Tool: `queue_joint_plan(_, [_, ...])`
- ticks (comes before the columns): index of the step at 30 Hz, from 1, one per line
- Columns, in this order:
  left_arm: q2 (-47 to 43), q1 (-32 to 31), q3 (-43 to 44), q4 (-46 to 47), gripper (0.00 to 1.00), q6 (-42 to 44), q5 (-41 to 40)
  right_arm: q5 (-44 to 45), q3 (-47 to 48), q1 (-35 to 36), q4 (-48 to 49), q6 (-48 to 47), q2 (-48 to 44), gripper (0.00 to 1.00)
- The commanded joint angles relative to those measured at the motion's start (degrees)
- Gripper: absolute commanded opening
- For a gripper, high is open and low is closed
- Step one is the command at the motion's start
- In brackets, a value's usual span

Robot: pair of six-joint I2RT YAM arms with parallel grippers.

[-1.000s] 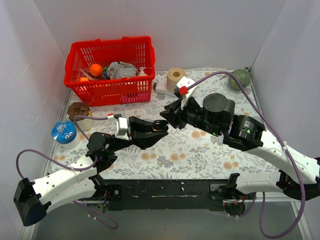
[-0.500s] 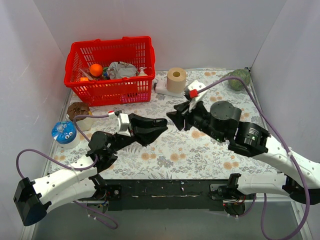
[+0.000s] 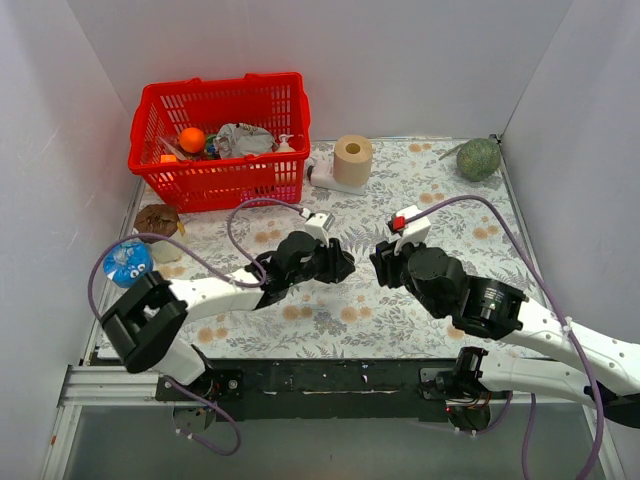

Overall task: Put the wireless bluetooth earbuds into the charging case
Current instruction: Place the charging case at the center of the board.

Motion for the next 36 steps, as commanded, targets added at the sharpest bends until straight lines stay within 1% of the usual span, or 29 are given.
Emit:
queue_joint_plan(1, [5.5, 1.5, 5.0, -1.0, 0.0, -3.2, 1.4, -0.6, -3.7, -0.2, 0.3, 5.2, -4.8, 0.51])
queue_joint_plan(2, [8.5, 1.7, 5.9, -0.5, 0.0, -3.4, 1.5, -0.9, -4.1, -0.2, -0.1, 5.6, -5.7, 0.51])
queue_joint_plan(9, [20.6, 6.5, 10.7, 0.0, 0.0, -7.5, 6.1, -3.5, -6.2, -0.2, -1.5, 6.5, -6.7, 0.51])
queue_joint_plan(13, [25.1, 7.8, 12.2, -0.3, 0.0, -8.9, 8.8, -4.4, -6.7, -0.2, -2.0, 6.6, -6.6, 0.51])
queue_joint_plan(14, [25.8, 7.9, 12.6, -0.5, 0.01, -8.9, 8.9, -4.6, -6.6, -0.2, -2.0, 6.6, -6.7, 0.51])
queue_joint_plan(15, [26.3, 8.0, 12.9, -0.6, 0.04, -8.9, 9.1, -4.5, -6.5, -0.2, -2.0, 6.6, -6.6, 0.52])
queue_joint_plan(16, [27.0, 8.1, 13.3, -1.3, 0.14, -8.8, 9.3, -4.7, -6.5, -0.1, -2.0, 6.6, -6.8, 0.52])
queue_joint_plan(18, [27.1, 8.2, 13.3, -1.5, 0.18, -8.5, 9.7, -4.4, -6.2, -0.3, -2.1, 6.5, -6.8, 0.52])
queue_joint_plan(19, [27.0, 8.3, 13.1, -1.9, 0.28, -8.4, 9.8, -4.4, -6.2, -0.2, -2.3, 6.4, -6.8, 0.52])
queue_joint_plan(21, [26.1, 8.5, 12.8, -2.5, 0.39, -7.9, 9.8, -3.9, -6.1, -0.2, -2.5, 6.3, -6.9, 0.52])
queue_joint_plan(22, [25.7, 8.6, 12.6, -3.3, 0.42, -7.6, 9.7, -3.9, -6.2, -0.2, -2.6, 6.3, -7.0, 0.53])
queue_joint_plan(23, [24.4, 8.7, 12.0, -3.6, 0.48, -7.1, 9.7, -3.7, -6.2, -0.2, -2.7, 6.3, -6.9, 0.52])
queue_joint_plan(26, [22.2, 9.4, 10.4, -5.8, 0.53, -6.2, 9.3, -3.7, -6.2, -0.3, -3.1, 6.5, -6.8, 0.53])
queue_joint_plan(32, [12.9, 12.4, 6.6, -11.3, 0.59, -4.3, 7.6, -4.0, -6.5, -0.2, -3.4, 7.2, -7.3, 0.53])
queue_joint_plan(33, [11.4, 13.3, 5.7, -12.2, 0.61, -4.1, 7.0, -4.1, -6.5, -0.2, -3.4, 7.3, -7.2, 0.53])
queue_joint_plan(34, [7.6, 13.4, 5.2, -14.2, 0.69, -3.3, 5.1, -4.1, -6.6, -0.1, -3.5, 7.4, -7.5, 0.53])
queue_joint_plan(36, [3.7, 13.8, 4.4, -16.3, 0.72, -2.5, 3.0, -4.2, -6.9, -0.2, -3.6, 7.7, -7.7, 0.53])
